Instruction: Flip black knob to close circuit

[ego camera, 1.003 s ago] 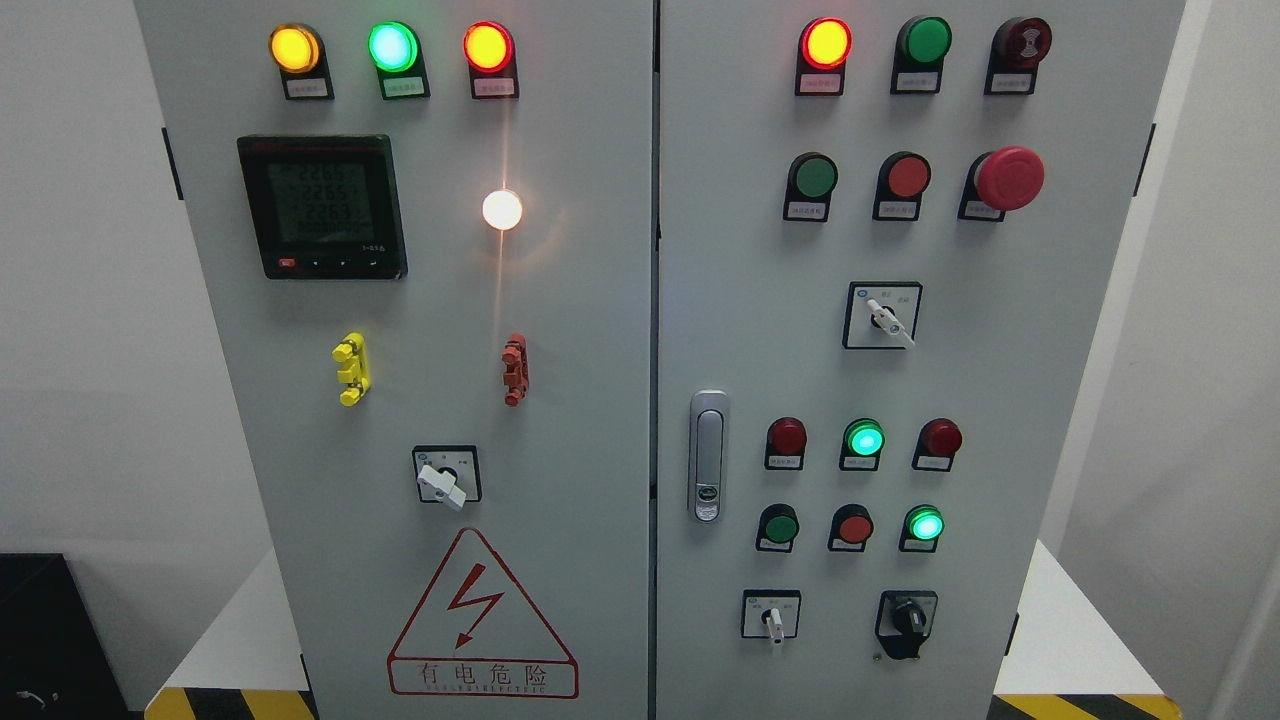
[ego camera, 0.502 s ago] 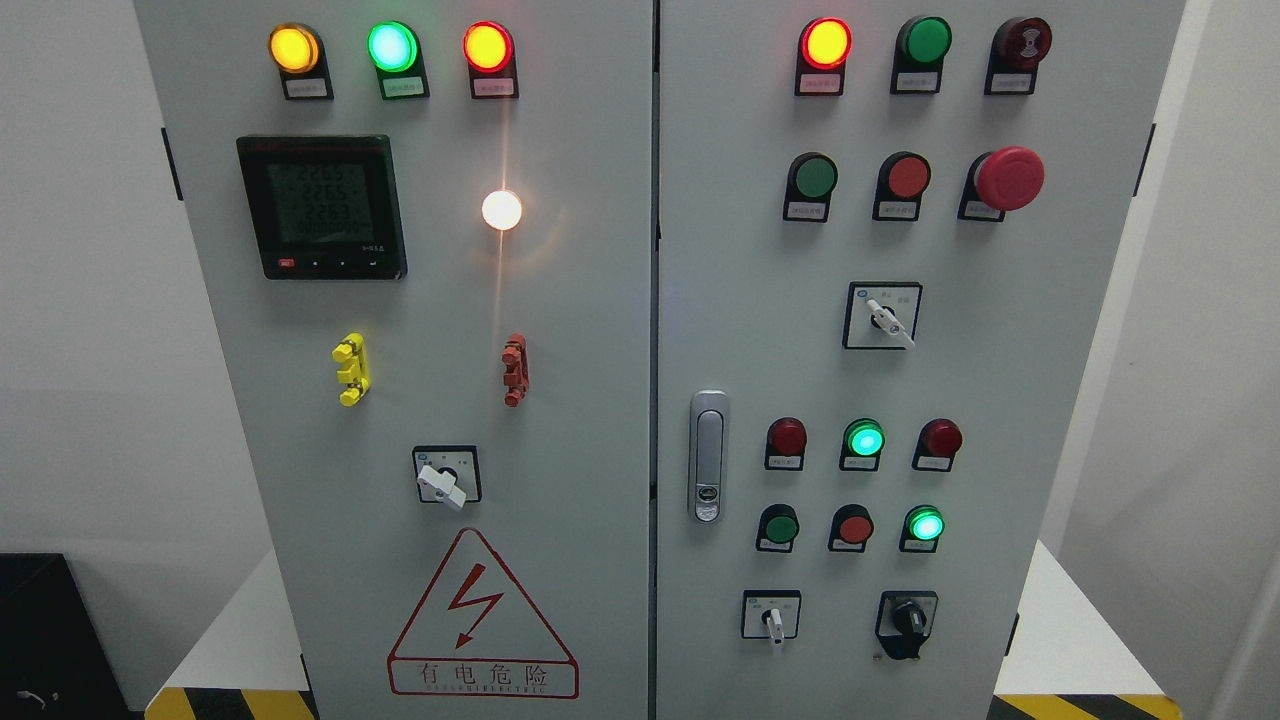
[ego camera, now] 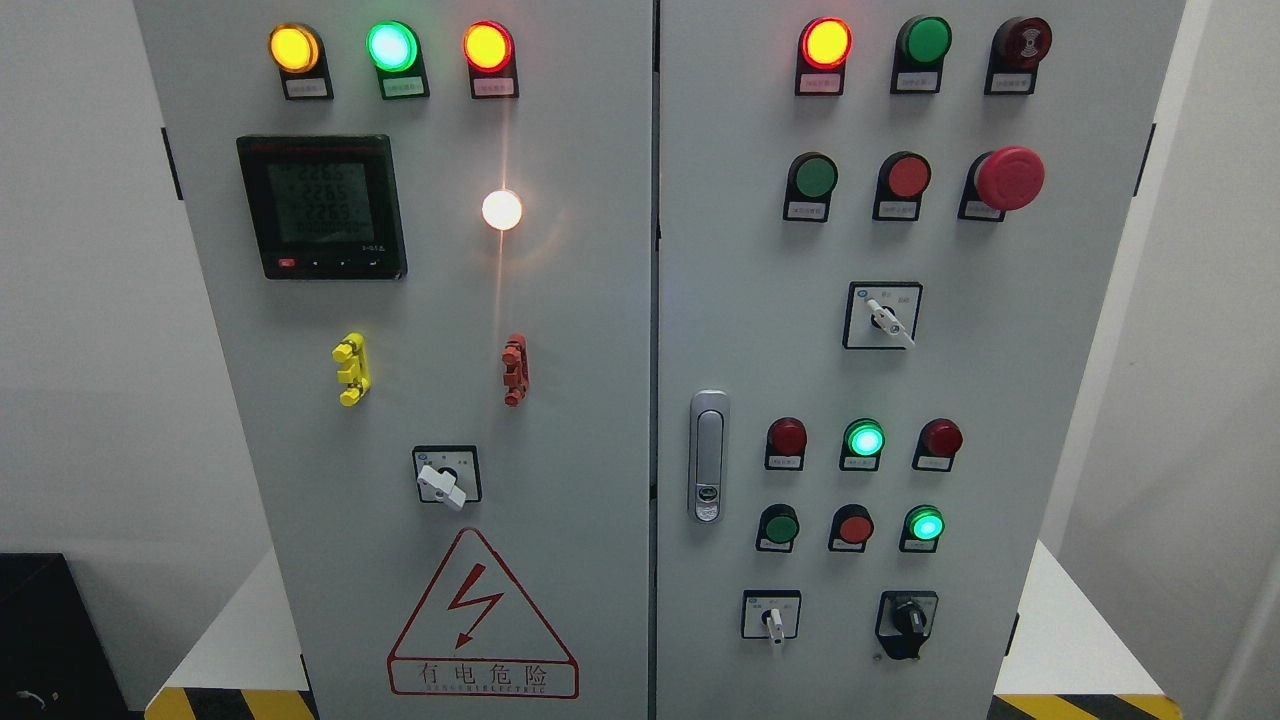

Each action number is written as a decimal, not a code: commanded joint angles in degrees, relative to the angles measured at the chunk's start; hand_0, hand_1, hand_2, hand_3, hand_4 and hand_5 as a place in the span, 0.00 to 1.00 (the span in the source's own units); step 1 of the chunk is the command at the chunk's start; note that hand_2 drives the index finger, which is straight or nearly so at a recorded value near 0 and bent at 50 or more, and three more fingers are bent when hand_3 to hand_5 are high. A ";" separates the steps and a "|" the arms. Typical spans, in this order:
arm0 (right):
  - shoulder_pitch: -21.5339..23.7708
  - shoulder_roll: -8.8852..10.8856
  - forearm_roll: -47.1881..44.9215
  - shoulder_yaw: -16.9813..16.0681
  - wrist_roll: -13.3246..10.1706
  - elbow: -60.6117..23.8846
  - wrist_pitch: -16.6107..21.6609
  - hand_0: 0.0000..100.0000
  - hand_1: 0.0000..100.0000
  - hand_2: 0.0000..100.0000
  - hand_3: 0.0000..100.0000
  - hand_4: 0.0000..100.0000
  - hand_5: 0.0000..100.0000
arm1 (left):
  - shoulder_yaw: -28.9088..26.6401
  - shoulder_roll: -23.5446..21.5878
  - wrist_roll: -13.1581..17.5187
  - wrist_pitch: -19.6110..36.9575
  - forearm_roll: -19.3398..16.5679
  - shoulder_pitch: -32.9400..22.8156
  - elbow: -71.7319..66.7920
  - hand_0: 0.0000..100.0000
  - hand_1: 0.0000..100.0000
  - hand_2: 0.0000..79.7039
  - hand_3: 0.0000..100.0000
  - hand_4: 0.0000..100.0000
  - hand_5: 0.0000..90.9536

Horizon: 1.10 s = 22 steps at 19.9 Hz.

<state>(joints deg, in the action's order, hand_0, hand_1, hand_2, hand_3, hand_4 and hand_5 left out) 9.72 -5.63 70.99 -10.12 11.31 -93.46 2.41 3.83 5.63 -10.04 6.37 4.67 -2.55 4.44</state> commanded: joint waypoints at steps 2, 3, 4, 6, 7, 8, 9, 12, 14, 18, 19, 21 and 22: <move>-0.58 -1.14 1.87 -1.22 0.38 -11.21 -0.21 0.00 0.00 0.93 1.00 0.94 0.97 | -0.05 0.00 0.02 0.05 -0.01 0.00 0.04 0.12 0.56 0.00 0.00 0.00 0.00; -0.66 -1.14 1.87 -1.05 0.47 -11.74 -0.64 0.00 0.00 0.93 1.00 0.95 0.97 | -0.05 0.00 0.02 0.05 -0.01 0.00 -0.05 0.12 0.56 0.00 0.00 0.00 0.00; -0.84 -1.14 2.13 -1.05 0.47 -12.27 -1.08 0.00 0.00 0.93 1.00 0.95 0.97 | -0.05 0.00 0.02 0.05 -0.01 0.00 -0.05 0.12 0.56 0.00 0.00 0.00 0.00; -1.37 -1.14 2.22 -0.87 1.52 -13.15 -1.43 0.00 0.00 0.93 1.00 0.95 0.97 | -0.05 0.00 0.02 0.05 -0.01 0.00 0.04 0.12 0.56 0.00 0.00 0.00 0.00; -1.72 -1.14 2.22 -0.87 2.05 -13.33 -1.61 0.00 0.00 0.93 1.00 0.95 0.97 | -0.05 0.00 0.02 0.05 -0.01 0.00 0.04 0.12 0.56 0.00 0.00 0.00 0.00; -2.07 -1.23 2.22 -0.87 2.22 -13.50 -1.79 0.00 0.00 0.93 1.00 0.95 0.98 | -0.05 0.00 0.02 0.05 -0.01 0.00 -0.05 0.12 0.56 0.00 0.00 0.00 0.00; -2.42 -1.23 2.31 -0.87 2.31 -13.59 -1.79 0.00 0.00 0.93 1.00 0.95 0.98 | -0.05 0.00 0.02 0.05 -0.01 0.00 -0.05 0.12 0.56 0.00 0.00 0.00 0.00; -3.65 -1.23 2.49 -0.87 3.36 -13.68 -2.05 0.00 0.00 0.94 1.00 0.96 0.98 | -0.05 0.00 0.02 0.05 -0.01 0.00 0.04 0.12 0.56 0.00 0.00 0.00 0.00; -4.09 -1.23 2.49 -0.96 3.72 -13.85 -2.67 0.00 0.00 0.94 1.00 0.96 0.98 | -0.05 0.00 0.02 0.05 -0.01 0.00 0.04 0.12 0.56 0.00 0.00 0.00 0.00; -5.58 -1.40 3.45 -1.22 3.81 -14.21 -2.84 0.00 0.00 0.94 1.00 0.96 0.98 | -0.05 0.00 0.02 0.05 -0.01 0.00 -0.05 0.12 0.56 0.00 0.00 0.00 0.00; -6.11 -1.49 3.98 -1.22 3.81 -14.12 -2.84 0.00 0.00 0.94 1.00 0.96 0.98 | 0.04 0.00 0.02 0.05 -0.01 0.00 -0.05 0.12 0.56 0.00 0.00 0.00 0.00; -6.64 -1.49 4.16 -1.31 3.90 -14.12 -2.84 0.00 0.00 0.94 1.00 0.96 0.98 | -0.05 0.00 0.02 0.05 -0.01 0.00 0.04 0.12 0.56 0.00 0.00 0.00 0.00; -6.90 -1.49 4.16 -1.31 3.90 -14.12 -2.93 0.00 0.00 0.94 1.00 0.96 0.98 | -0.05 0.00 0.02 0.05 -0.01 0.00 -0.05 0.12 0.56 0.00 0.00 0.00 0.00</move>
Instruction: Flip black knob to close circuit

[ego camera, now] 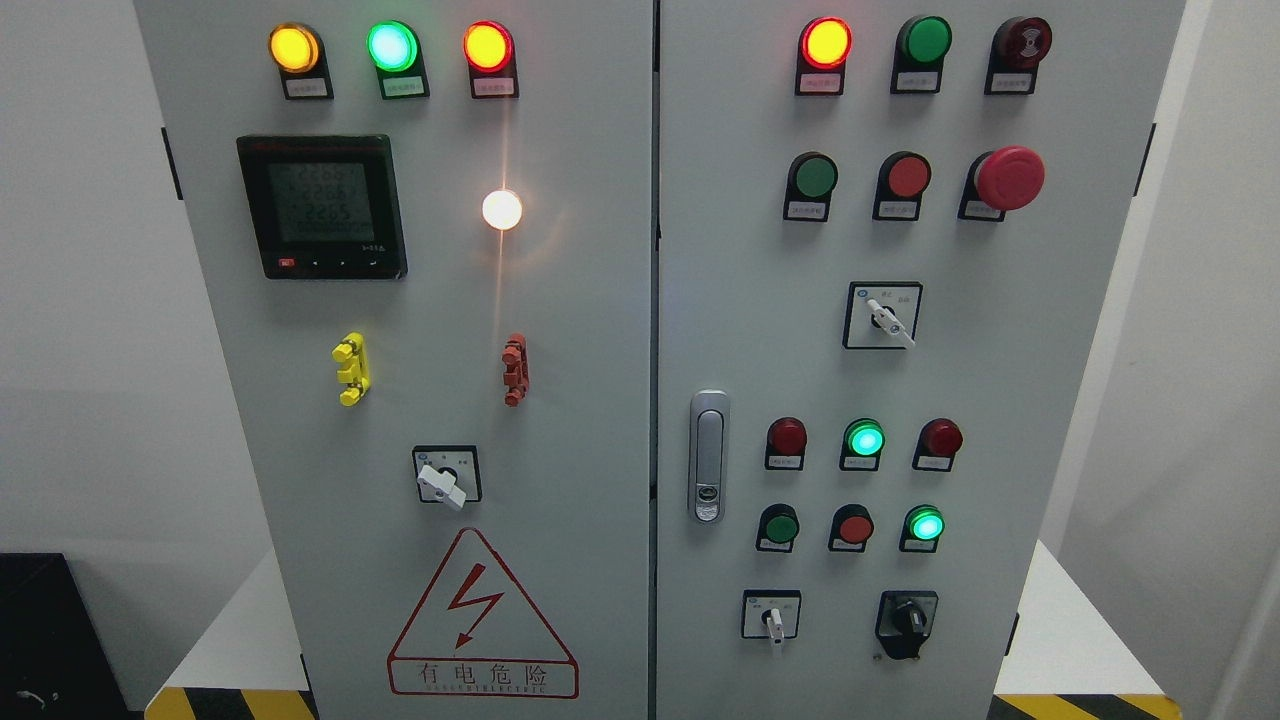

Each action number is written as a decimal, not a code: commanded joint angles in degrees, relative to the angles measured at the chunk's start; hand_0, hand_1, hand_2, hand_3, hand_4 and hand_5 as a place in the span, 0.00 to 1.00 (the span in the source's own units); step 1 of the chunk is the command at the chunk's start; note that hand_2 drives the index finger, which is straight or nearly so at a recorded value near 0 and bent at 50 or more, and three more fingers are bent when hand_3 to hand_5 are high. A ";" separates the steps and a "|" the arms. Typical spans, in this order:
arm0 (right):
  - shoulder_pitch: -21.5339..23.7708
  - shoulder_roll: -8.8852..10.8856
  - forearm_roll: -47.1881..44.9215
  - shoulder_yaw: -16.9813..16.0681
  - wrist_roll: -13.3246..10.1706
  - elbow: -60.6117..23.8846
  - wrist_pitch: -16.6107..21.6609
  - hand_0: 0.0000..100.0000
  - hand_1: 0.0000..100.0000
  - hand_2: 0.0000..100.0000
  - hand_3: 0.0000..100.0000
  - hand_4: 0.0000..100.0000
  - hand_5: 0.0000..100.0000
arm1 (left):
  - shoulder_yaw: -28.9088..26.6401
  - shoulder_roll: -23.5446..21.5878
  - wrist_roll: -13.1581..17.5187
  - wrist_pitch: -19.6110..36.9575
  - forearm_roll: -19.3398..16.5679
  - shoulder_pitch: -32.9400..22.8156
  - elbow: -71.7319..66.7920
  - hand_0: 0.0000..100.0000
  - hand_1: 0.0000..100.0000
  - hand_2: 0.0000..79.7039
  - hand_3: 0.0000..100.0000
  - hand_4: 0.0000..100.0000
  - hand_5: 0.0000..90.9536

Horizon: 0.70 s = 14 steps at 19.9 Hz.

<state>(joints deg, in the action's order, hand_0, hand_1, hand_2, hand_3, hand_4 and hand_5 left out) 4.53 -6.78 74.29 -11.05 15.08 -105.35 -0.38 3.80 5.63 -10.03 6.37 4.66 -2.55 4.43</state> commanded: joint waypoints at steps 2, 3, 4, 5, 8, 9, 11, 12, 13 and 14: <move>-2.07 -0.43 0.86 -0.37 0.03 -2.23 -0.15 0.00 0.00 0.94 1.00 0.96 0.98 | -0.02 0.00 -0.08 0.05 0.09 0.00 0.05 0.12 0.56 0.00 0.00 0.00 0.00; -2.16 -0.34 0.86 -0.37 0.12 -2.23 -0.15 0.00 0.00 0.94 1.00 0.96 0.98 | -0.02 0.00 0.01 0.05 0.00 0.00 -0.04 0.12 0.56 0.00 0.00 0.00 0.00; -2.34 -0.43 0.86 -0.37 0.12 -2.23 -0.15 0.00 0.00 0.94 1.00 0.96 0.98 | 0.07 0.00 0.01 0.05 0.00 0.00 0.05 0.12 0.56 0.00 0.00 0.00 0.00; -2.77 -0.43 0.95 -0.37 0.12 -2.23 -0.15 0.00 0.00 0.94 1.00 0.96 0.98 | -0.02 0.00 0.01 0.05 0.00 0.00 -0.04 0.12 0.56 0.00 0.00 0.00 0.00; -4.18 -0.43 2.34 -0.37 0.21 -1.97 -0.23 0.00 0.00 0.94 1.00 0.96 0.98 | 0.07 0.00 0.01 0.05 0.00 0.00 0.05 0.12 0.56 0.00 0.00 0.00 0.00; -4.44 -0.43 2.88 -0.37 1.08 -1.88 -0.23 0.00 0.00 0.94 1.00 0.96 0.98 | -0.02 0.00 0.01 0.05 0.00 0.00 0.05 0.12 0.56 0.00 0.00 0.00 0.00; -4.80 -0.43 2.97 -0.37 1.88 -1.79 -0.32 0.00 0.00 0.94 1.00 0.96 0.98 | -0.02 0.00 0.01 0.05 0.09 0.00 0.05 0.12 0.56 0.00 0.00 0.00 0.00; -5.06 -0.43 2.97 -0.37 1.97 -1.79 -0.32 0.00 0.00 0.94 1.00 0.96 0.98 | -0.02 0.00 0.01 0.05 0.09 0.00 0.05 0.12 0.56 0.00 0.00 0.00 0.00; -5.24 -0.43 2.97 -0.37 1.97 -1.79 -0.32 0.00 0.00 0.94 1.00 0.96 0.98 | -0.02 0.00 0.01 0.05 0.00 0.00 0.05 0.12 0.56 0.00 0.00 0.00 0.00; -5.59 -0.43 3.06 -0.29 2.05 -1.79 -0.32 0.00 0.00 0.94 1.00 0.96 0.98 | -0.02 0.00 0.01 0.05 0.00 0.00 -0.04 0.12 0.56 0.00 0.00 0.00 0.00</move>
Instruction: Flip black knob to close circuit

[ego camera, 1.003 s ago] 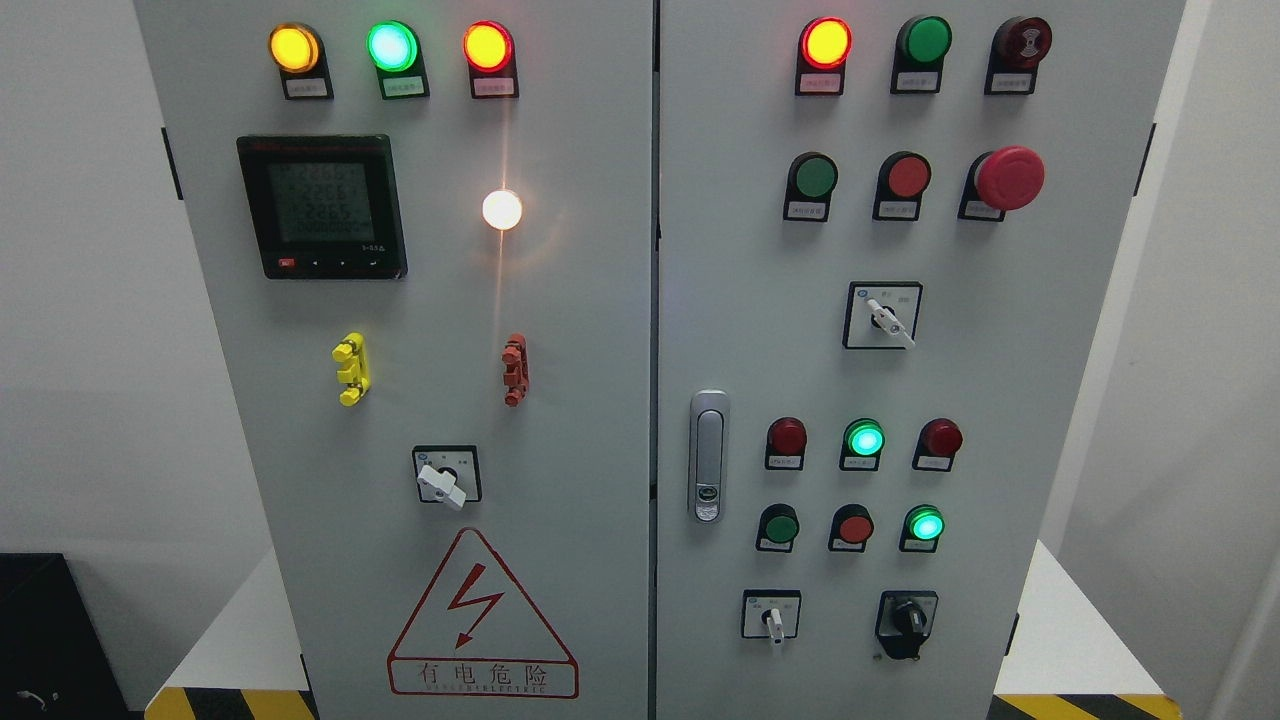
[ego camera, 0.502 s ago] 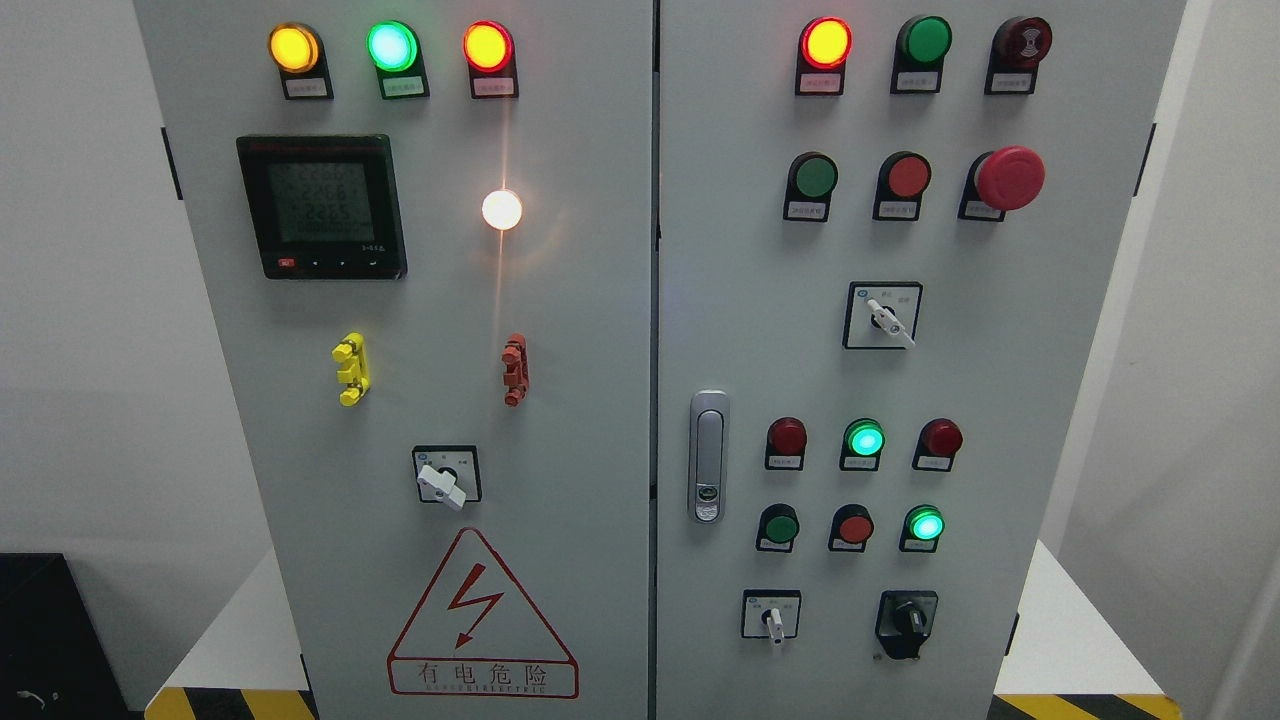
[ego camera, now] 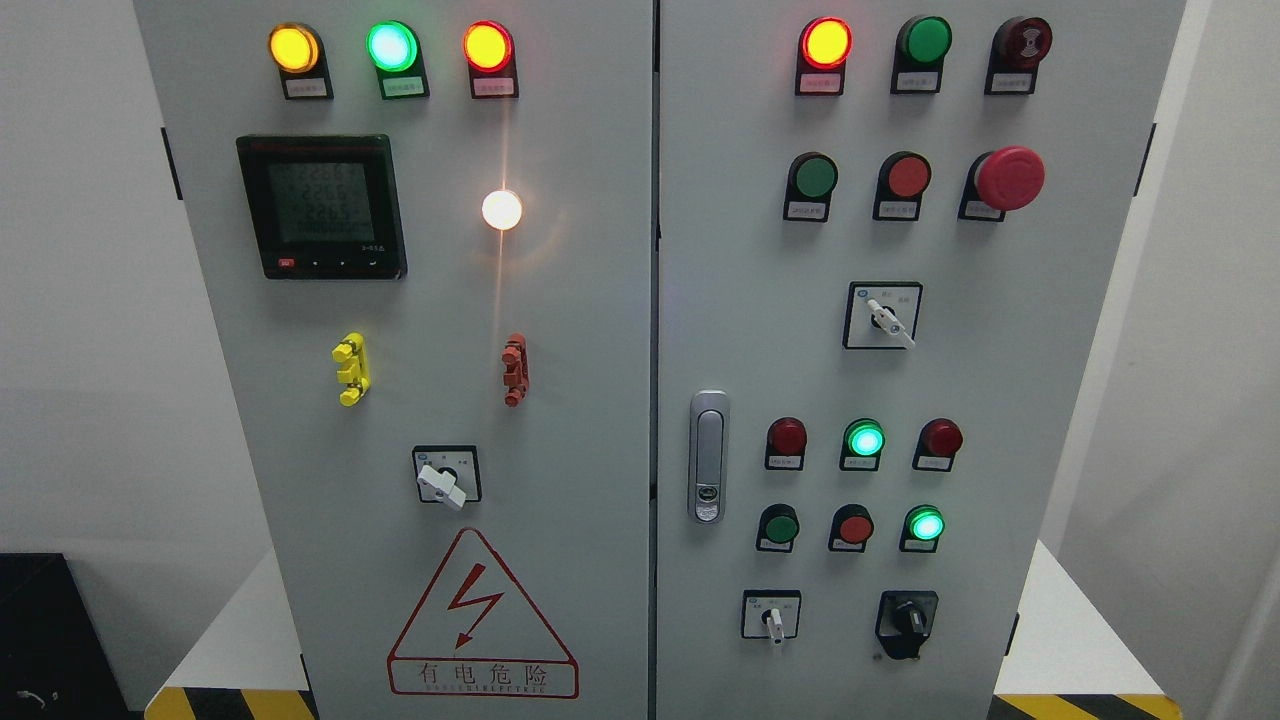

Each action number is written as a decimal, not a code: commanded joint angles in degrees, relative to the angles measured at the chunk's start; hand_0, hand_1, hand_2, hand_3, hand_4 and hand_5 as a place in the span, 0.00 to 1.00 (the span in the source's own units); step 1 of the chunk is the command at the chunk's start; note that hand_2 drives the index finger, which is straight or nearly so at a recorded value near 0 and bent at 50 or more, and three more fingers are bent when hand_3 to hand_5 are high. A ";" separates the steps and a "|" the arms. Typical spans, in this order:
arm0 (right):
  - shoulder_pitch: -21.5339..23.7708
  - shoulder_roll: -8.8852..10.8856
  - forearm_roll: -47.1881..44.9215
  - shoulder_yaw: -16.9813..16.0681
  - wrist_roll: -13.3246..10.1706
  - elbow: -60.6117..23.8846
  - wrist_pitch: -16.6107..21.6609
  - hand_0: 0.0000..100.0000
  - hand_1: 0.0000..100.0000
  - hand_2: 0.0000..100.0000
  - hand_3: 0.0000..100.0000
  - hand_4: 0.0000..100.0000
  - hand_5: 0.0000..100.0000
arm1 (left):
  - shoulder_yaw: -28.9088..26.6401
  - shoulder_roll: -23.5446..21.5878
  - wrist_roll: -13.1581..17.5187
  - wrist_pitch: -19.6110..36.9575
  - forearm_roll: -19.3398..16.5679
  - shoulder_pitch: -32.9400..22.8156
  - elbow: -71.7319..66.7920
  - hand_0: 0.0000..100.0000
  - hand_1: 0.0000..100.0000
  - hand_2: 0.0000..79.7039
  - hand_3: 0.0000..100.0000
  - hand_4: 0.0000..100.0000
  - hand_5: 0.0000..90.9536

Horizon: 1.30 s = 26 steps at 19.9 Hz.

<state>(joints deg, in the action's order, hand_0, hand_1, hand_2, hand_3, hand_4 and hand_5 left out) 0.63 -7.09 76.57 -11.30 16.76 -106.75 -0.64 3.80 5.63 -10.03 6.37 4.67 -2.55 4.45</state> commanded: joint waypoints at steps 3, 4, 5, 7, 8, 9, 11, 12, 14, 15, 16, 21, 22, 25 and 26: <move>-2.91 -0.12 0.77 -0.04 0.46 0.23 -0.06 0.00 0.00 0.93 1.00 0.96 0.98 | -0.02 0.00 0.01 0.05 -0.01 0.00 0.03 0.12 0.56 0.00 0.00 0.00 0.00; -3.44 -0.21 0.86 -0.04 0.55 0.32 -0.06 0.00 0.00 0.93 1.00 0.96 0.98 | 0.07 0.00 0.01 0.05 -0.01 0.00 0.03 0.12 0.56 0.00 0.00 0.00 0.00; -3.88 -0.21 1.04 -0.04 0.55 0.41 -0.06 0.00 0.00 0.93 1.00 0.96 0.98 | -0.02 0.00 0.01 0.05 -0.01 0.00 0.03 0.12 0.56 0.00 0.00 0.00 0.00; -4.93 -0.21 1.65 -0.04 0.55 1.11 -0.06 0.00 0.00 0.93 1.00 0.95 0.98 | -0.02 0.00 0.01 0.05 -0.01 0.00 0.03 0.12 0.56 0.00 0.00 0.00 0.00; -5.37 -0.21 1.65 0.14 0.55 1.28 -0.06 0.00 0.00 0.93 1.00 0.95 0.98 | 0.07 0.00 0.01 0.05 -0.01 0.00 0.03 0.12 0.56 0.00 0.00 0.00 0.00; -5.90 -0.21 1.74 0.23 0.64 1.63 -0.06 0.00 0.00 0.93 1.00 0.95 0.98 | -0.02 0.00 0.01 0.05 -0.01 0.00 0.03 0.12 0.56 0.00 0.00 0.00 0.00; -6.69 -0.21 2.44 0.40 0.55 1.99 -0.32 0.00 0.00 0.93 1.00 0.95 0.98 | -0.02 0.00 0.01 0.05 -0.01 0.00 -0.06 0.12 0.56 0.00 0.00 0.00 0.00; -7.13 -0.21 3.14 0.49 0.64 2.42 -0.76 0.00 0.00 0.93 1.00 0.95 0.98 | -0.02 0.00 0.01 0.05 -0.01 0.00 -0.06 0.12 0.56 0.00 0.00 0.00 0.00; -7.84 -0.21 3.50 0.49 0.64 3.30 -1.03 0.00 0.00 0.93 1.00 0.95 0.98 | 0.07 0.00 0.01 0.05 -0.01 0.00 0.03 0.12 0.56 0.00 0.00 0.00 0.00; -8.19 -0.21 3.58 0.40 0.64 3.74 -1.12 0.00 0.00 0.93 1.00 0.95 0.98 | -0.02 0.00 0.01 0.05 -0.01 0.00 0.03 0.12 0.56 0.00 0.00 0.00 0.00; -8.36 -0.21 3.59 0.40 1.16 4.01 -1.47 0.00 0.00 0.93 1.00 0.95 0.98 | -0.02 0.00 0.01 0.05 -0.01 0.00 0.03 0.12 0.56 0.00 0.00 0.00 0.00; -8.98 -0.21 3.59 0.31 1.69 4.19 -2.17 0.00 0.00 0.93 1.00 0.95 0.98 | -0.02 0.00 0.01 0.05 -0.01 0.00 0.03 0.12 0.56 0.00 0.00 0.00 0.00; -9.16 -0.21 3.59 0.31 1.69 4.10 -2.17 0.00 0.00 0.93 1.00 0.95 0.98 | -0.02 0.00 0.01 0.05 -0.01 0.00 -0.06 0.12 0.56 0.00 0.00 0.00 0.00; -9.95 -0.21 3.59 0.31 1.69 4.19 -2.17 0.00 0.00 0.93 1.00 0.95 0.98 | -0.02 0.00 0.01 0.05 -0.01 0.00 0.03 0.12 0.56 0.00 0.00 0.00 0.00; -9.95 -0.21 3.59 0.31 1.69 4.10 -2.17 0.00 0.00 0.93 1.00 0.95 0.98 | 0.07 0.00 0.01 0.05 -0.01 0.00 -0.06 0.12 0.56 0.00 0.00 0.00 0.00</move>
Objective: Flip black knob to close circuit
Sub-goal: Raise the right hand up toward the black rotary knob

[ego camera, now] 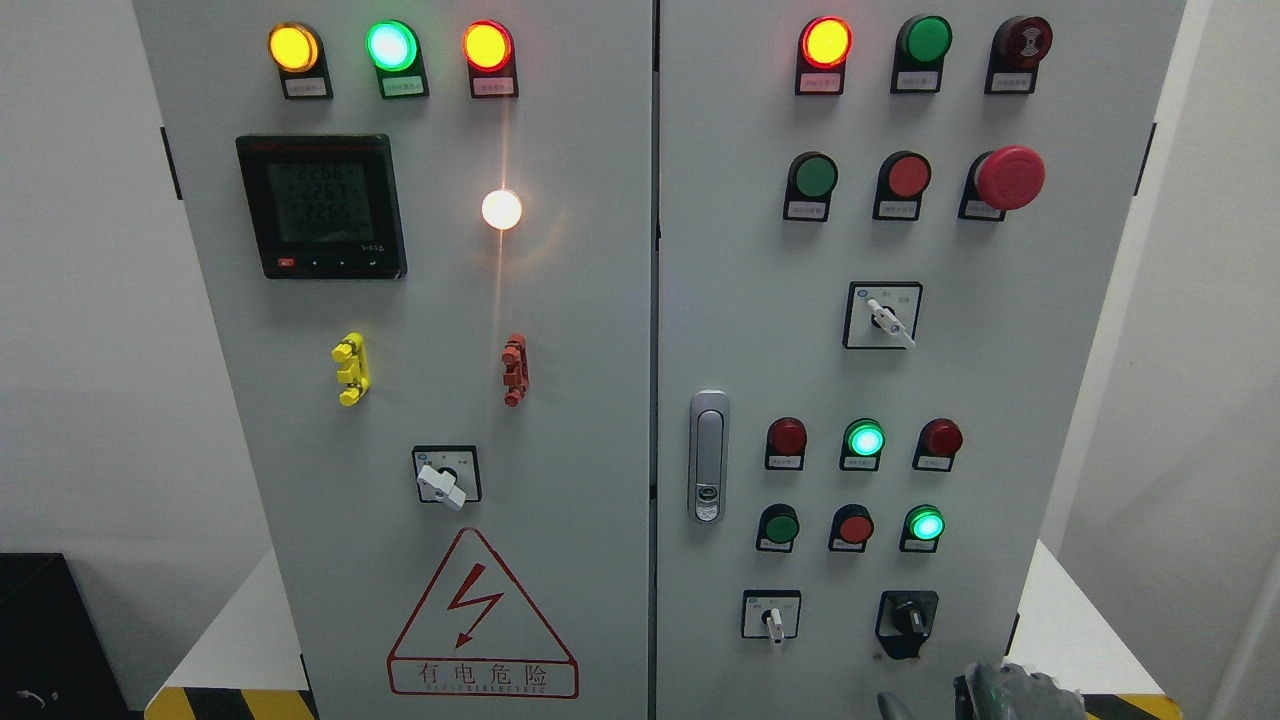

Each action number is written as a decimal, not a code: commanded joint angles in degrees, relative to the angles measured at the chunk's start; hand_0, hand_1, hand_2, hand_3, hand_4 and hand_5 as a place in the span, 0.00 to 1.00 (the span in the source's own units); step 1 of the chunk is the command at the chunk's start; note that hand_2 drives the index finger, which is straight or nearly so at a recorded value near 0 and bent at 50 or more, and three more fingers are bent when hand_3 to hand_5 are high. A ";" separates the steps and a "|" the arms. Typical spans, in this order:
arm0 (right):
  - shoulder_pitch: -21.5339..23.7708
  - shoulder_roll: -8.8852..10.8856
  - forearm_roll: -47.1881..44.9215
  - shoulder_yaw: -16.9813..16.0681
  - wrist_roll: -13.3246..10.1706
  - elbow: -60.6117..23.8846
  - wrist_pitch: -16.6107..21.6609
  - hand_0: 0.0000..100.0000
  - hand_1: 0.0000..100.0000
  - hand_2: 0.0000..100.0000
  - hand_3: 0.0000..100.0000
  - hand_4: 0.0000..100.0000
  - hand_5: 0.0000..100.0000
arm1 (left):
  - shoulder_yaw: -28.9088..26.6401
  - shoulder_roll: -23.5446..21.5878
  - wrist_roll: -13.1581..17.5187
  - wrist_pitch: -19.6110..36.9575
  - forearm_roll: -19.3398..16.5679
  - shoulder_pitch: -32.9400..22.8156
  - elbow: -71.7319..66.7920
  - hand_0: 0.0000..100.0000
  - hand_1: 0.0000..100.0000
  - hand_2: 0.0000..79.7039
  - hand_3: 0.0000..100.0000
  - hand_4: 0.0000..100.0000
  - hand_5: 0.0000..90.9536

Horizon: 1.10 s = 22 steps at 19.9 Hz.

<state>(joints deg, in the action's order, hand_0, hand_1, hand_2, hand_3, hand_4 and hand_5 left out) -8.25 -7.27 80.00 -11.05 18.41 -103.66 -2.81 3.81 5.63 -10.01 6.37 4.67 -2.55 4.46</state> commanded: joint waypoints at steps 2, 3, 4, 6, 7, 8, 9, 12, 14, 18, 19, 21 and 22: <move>-1.06 -0.02 0.15 -0.02 0.05 1.09 0.00 0.00 0.00 0.93 1.00 0.95 0.98 | -0.03 0.00 -0.01 0.05 -0.01 0.00 0.02 0.12 0.56 0.00 0.00 0.00 0.00; -1.06 -0.02 0.15 -0.02 0.05 1.09 0.00 0.00 0.00 0.93 1.00 0.95 0.98 | -0.03 0.00 -0.09 0.05 -0.01 0.00 -0.06 0.12 0.56 0.00 0.00 0.00 0.00; -1.06 -0.02 0.15 -0.11 0.05 1.09 0.00 0.00 0.00 0.93 1.00 0.95 0.98 | -0.03 0.00 -0.01 0.05 -0.01 0.00 0.02 0.12 0.56 0.00 0.00 0.00 0.00; -1.06 -0.02 0.15 -0.02 0.05 1.09 0.00 0.00 0.00 0.93 1.00 0.95 0.98 | -0.03 0.00 -0.01 0.05 -0.01 0.00 0.02 0.12 0.56 0.00 0.00 0.00 0.00; -1.15 -0.02 0.15 -0.02 0.05 1.09 0.00 0.00 0.00 0.93 1.00 0.95 0.98 | 0.06 0.00 -0.01 0.05 -0.01 0.00 0.02 0.12 0.56 0.00 0.00 0.00 0.00; -1.32 -0.02 0.15 -0.02 0.05 1.09 -0.09 0.00 0.00 0.93 1.00 0.95 0.98 | -0.03 0.00 -0.01 0.05 -0.01 0.00 -0.06 0.12 0.56 0.00 0.00 0.00 0.00; -1.76 -0.02 0.15 -0.11 0.13 1.17 -0.09 0.00 0.00 0.93 1.00 0.95 0.98 | -0.03 0.00 -0.01 0.05 -0.01 0.00 0.02 0.12 0.56 0.00 0.00 0.00 0.00; -2.73 -0.02 0.15 -0.29 0.14 1.88 -0.09 0.00 0.00 0.93 1.00 0.95 0.98 | 0.06 0.00 -0.01 0.05 -0.01 0.00 -0.06 0.12 0.56 0.00 0.00 0.00 0.00; -3.08 -0.02 0.15 -0.29 0.14 2.49 -0.09 0.00 0.00 0.93 1.00 0.95 0.98 | -0.03 0.00 -0.01 0.05 -0.01 0.00 0.02 0.12 0.56 0.00 0.00 0.00 0.00; -4.14 -0.02 0.68 -0.29 0.14 3.63 -0.09 0.00 0.00 0.93 1.00 0.95 0.98 | -0.03 0.00 -0.01 0.05 -0.01 0.00 0.02 0.12 0.56 0.00 0.00 0.00 0.00; -4.66 -0.11 1.20 -0.29 0.14 4.07 -0.09 0.00 0.00 0.93 1.00 0.95 0.98 | -0.03 0.00 -0.01 0.05 -0.01 0.00 0.02 0.12 0.56 0.00 0.00 0.00 0.00; -5.02 -0.11 1.47 -0.29 0.14 4.78 -0.26 0.00 0.00 0.93 1.00 0.95 0.98 | 0.06 0.00 -0.01 0.05 -0.01 0.00 -0.06 0.12 0.56 0.00 0.00 0.00 0.00; -5.19 -0.11 1.47 -0.29 0.14 4.95 -0.61 0.00 0.00 0.93 1.00 0.95 0.98 | -0.03 0.00 -0.01 0.05 -0.01 0.00 0.02 0.12 0.56 0.00 0.00 0.00 0.00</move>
<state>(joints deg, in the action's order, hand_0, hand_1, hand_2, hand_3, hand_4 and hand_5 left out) -12.12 -7.32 80.81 -11.24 18.51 -101.12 -3.07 3.81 5.63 -9.73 6.37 4.66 -2.55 4.46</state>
